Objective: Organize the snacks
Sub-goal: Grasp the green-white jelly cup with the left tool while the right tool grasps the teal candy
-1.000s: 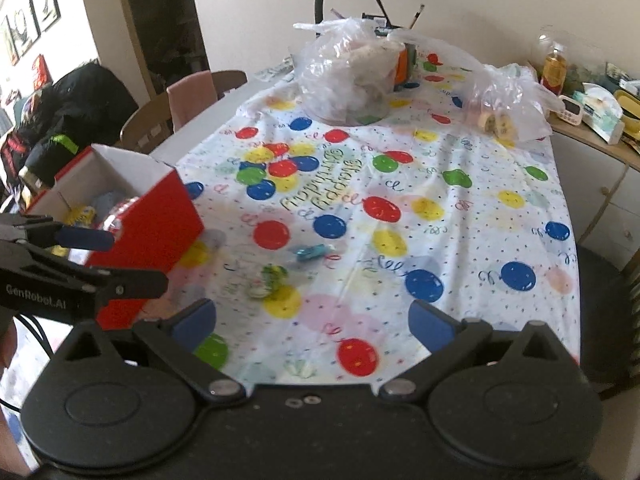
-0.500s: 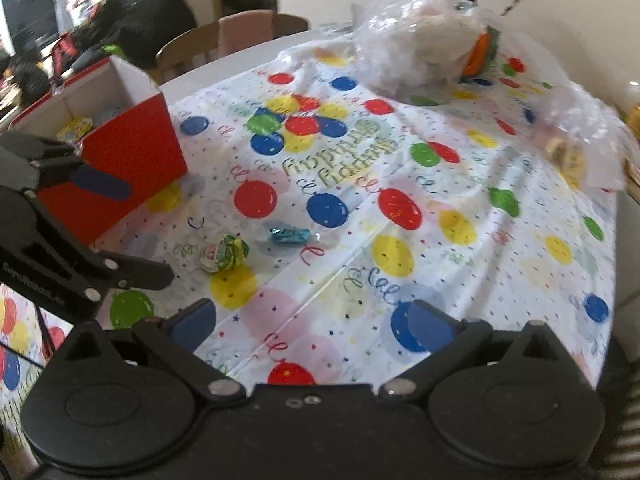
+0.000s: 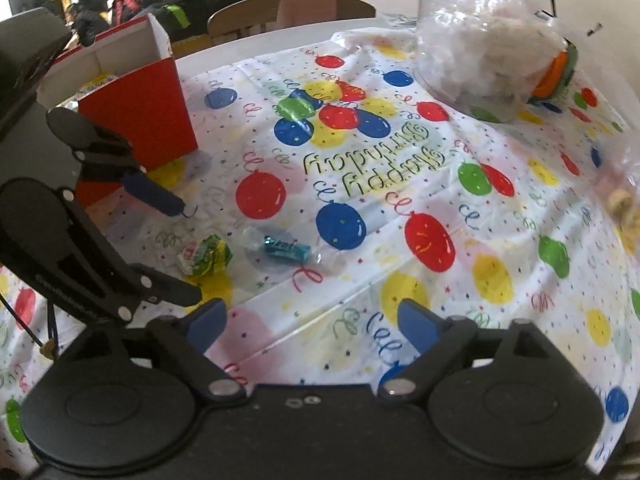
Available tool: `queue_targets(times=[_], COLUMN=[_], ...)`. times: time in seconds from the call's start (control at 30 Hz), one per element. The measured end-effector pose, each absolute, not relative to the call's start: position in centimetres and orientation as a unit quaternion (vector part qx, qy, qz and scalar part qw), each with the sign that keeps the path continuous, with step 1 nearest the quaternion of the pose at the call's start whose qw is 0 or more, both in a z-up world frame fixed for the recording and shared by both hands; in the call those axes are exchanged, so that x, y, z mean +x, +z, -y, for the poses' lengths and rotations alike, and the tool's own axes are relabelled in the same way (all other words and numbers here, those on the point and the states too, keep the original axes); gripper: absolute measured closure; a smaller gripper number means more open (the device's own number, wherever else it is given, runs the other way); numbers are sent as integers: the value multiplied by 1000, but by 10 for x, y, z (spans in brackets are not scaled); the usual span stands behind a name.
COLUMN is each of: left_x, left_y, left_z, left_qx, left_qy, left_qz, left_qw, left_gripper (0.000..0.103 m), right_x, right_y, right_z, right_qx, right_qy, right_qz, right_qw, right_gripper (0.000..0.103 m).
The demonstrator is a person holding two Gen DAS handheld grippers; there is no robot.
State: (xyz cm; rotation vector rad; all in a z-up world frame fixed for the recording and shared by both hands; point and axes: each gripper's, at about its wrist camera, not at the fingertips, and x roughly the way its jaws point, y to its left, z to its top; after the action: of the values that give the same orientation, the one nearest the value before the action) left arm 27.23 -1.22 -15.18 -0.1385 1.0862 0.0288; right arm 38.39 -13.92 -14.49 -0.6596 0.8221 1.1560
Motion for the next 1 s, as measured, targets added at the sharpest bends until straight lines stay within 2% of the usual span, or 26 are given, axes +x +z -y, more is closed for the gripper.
queue_targets(times=[0.07, 0.2, 0.3, 0.37, 0.4, 0.73, 0.8, 0.93, 1.0], left_x=[274, 276, 276, 274, 274, 262, 258, 252, 250], left_y=[-154, -155, -154, -154, -154, -153, -153, -152, -152], left_z=[12, 13, 15, 14, 14, 3, 0, -5, -6], left_qx=[-62, -56, -48, -50, -54, -98, -107, -121, -123], left_qy=[11, 1, -4, -7, -10, 9, 12, 22, 27], left_qz=[-516, -512, -507, -505, -504, -501, -500, -499, -500], left_qw=[854, 857, 860, 862, 862, 860, 859, 858, 857], left_gripper=[38, 42, 53, 66, 68, 70, 70, 69, 69], right_x=[385, 386, 384, 384, 384, 383, 386, 387, 386], right_y=[-148, -155, -159, -162, -163, -171, -171, -171, -171], right_z=[133, 119, 110, 104, 101, 78, 77, 79, 82], right_qx=[-309, -327, -344, -352, -356, -364, -353, -336, -327], right_qy=[525, 538, 549, 554, 556, 578, 587, 592, 589], right_qz=[-364, -354, -342, -337, -335, -324, -335, -348, -351], right_qw=[704, 692, 681, 675, 672, 655, 647, 644, 650], right_gripper=[19, 29, 34, 38, 42, 52, 63, 71, 80])
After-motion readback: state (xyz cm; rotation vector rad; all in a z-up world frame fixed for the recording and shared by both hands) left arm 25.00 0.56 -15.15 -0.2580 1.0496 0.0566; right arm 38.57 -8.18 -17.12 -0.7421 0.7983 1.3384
